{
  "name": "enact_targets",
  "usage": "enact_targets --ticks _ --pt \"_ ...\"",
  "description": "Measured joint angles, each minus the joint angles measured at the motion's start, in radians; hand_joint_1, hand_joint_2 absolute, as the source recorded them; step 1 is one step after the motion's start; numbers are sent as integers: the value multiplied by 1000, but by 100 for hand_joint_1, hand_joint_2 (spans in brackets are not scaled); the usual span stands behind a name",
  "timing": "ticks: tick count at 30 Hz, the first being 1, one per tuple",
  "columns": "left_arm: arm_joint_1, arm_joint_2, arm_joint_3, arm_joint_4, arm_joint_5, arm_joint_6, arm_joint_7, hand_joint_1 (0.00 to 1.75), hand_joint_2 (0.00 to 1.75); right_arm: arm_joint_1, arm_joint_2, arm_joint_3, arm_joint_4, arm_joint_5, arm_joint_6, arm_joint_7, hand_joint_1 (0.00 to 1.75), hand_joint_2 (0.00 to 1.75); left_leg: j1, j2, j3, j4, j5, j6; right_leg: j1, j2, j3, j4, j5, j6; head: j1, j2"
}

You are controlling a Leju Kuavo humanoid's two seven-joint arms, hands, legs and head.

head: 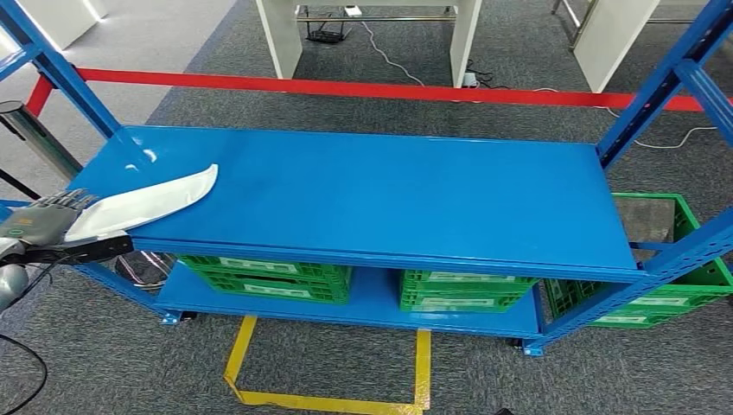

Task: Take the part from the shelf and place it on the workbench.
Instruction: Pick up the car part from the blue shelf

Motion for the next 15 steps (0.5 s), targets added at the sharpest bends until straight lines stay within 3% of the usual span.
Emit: enact_targets --ticks 15 --pt "-23 -62 12 47 -11 39 6 0 175 -1 0 -7 -1 16 3 1 0 0 0 0 0 0 0 0 0 0 0 0 0 0 0 0"
